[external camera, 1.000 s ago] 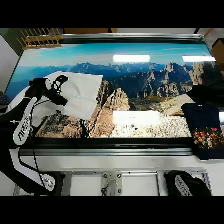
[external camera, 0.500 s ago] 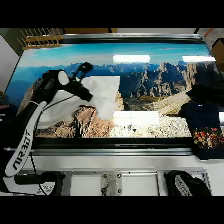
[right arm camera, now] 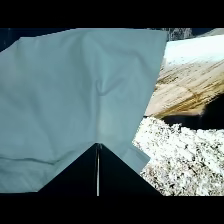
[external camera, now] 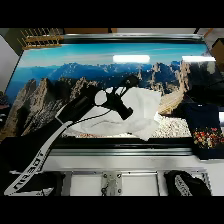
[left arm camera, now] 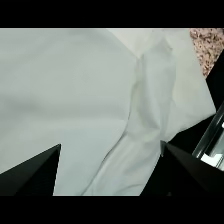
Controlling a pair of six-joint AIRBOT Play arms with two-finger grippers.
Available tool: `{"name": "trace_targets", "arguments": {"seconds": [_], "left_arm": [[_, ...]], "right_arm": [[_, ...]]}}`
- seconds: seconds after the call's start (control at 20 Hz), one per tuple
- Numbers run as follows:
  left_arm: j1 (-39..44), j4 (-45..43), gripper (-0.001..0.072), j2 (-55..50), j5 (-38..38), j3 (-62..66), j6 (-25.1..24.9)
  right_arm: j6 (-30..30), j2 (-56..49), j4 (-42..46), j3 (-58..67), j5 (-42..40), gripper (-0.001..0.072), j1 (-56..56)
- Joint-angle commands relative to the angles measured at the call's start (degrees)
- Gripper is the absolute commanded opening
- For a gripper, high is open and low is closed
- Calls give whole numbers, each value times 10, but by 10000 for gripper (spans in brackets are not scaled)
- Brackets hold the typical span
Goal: Fold the clothes and pants, and hang the long-sleeved shirts on hangers.
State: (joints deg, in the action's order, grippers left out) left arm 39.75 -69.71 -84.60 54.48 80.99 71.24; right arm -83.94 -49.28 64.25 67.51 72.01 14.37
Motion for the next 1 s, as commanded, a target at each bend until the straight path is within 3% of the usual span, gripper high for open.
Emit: {"name": "trace_targets", "arguments": {"seconds": [0.0,0.25,0.4,0.5,0.6,0.7,0.95], "left_arm": [[-89,3,695,54,37,-9,109],[-376,4,695,153,37,-155,182],[-523,5,695,162,33,-246,180],[-588,25,695,153,30,-286,139],[-621,84,695,131,25,-311,64],[-625,112,695,98,23,-317,23],[-601,143,695,7,67,-267,-10]], "right_arm": [[0,0,0,0,0,15,0],[0,0,0,0,0,15,0],[0,0,0,0,0,15,-1],[0,0,-1,0,0,15,-1],[0,-2,-1,0,0,15,-1],[0,-2,-1,0,0,16,-1],[0,-13,0,0,0,17,-1]]}}
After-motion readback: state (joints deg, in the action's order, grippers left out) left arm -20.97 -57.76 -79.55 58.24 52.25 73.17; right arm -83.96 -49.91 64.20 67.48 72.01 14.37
